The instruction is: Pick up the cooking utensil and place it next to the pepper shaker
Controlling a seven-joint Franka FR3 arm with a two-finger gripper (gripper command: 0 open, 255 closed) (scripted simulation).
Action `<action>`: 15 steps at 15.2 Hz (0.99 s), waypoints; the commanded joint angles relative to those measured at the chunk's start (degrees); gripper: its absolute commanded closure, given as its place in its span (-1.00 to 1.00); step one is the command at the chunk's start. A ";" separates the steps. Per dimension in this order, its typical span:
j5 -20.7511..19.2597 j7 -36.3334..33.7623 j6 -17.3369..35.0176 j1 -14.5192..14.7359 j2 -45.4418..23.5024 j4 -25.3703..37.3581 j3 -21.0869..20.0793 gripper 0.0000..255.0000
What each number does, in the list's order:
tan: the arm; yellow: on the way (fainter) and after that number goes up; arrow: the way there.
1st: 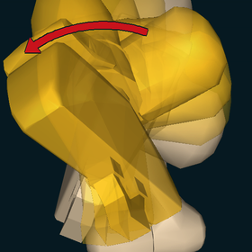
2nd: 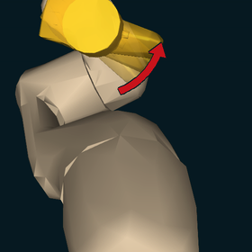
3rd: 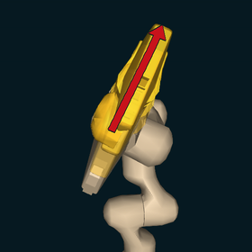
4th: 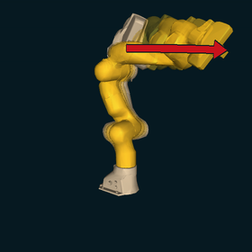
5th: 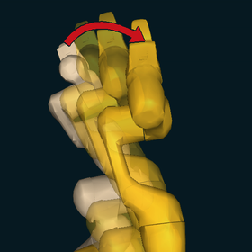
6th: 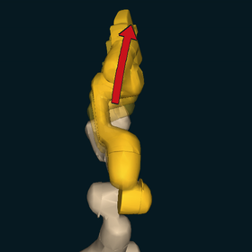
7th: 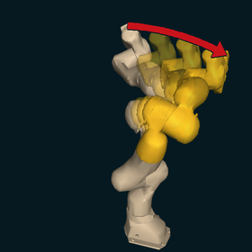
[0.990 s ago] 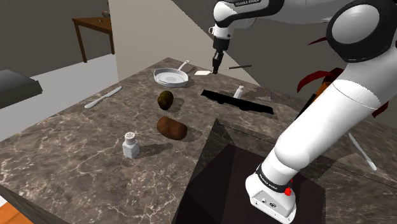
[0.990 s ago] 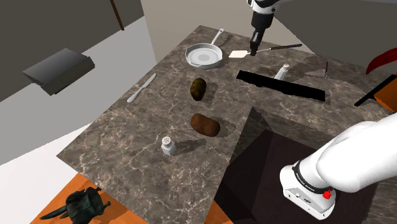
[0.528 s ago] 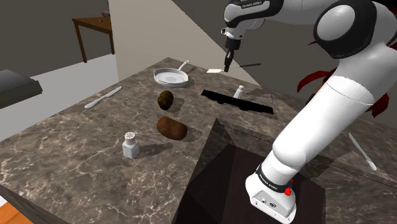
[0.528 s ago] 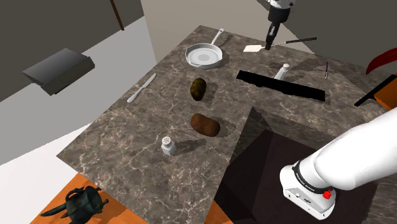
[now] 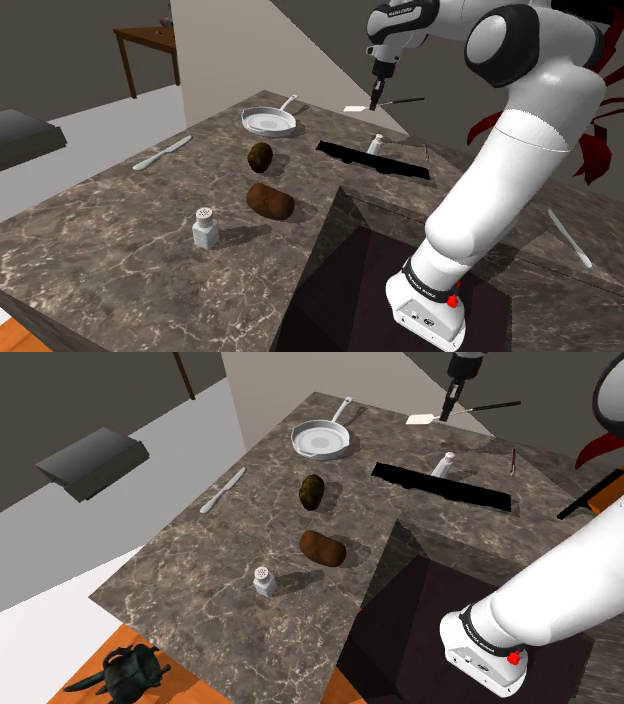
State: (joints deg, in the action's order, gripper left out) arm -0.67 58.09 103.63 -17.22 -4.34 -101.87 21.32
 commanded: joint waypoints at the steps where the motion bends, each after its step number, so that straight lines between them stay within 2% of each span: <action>1: 1.17 3.20 -1.31 -1.66 -3.20 4.35 1.21 1.00; 6: 4.45 10.31 -3.66 -6.54 -10.98 13.98 3.39 1.00; 10: 7.58 15.44 -6.73 -11.49 -18.43 23.99 4.30 1.00; 15: 7.55 15.41 -2.82 -11.17 -18.32 19.96 4.11 1.00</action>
State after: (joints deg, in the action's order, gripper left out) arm 6.82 73.49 99.98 -28.44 -22.54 -81.22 25.47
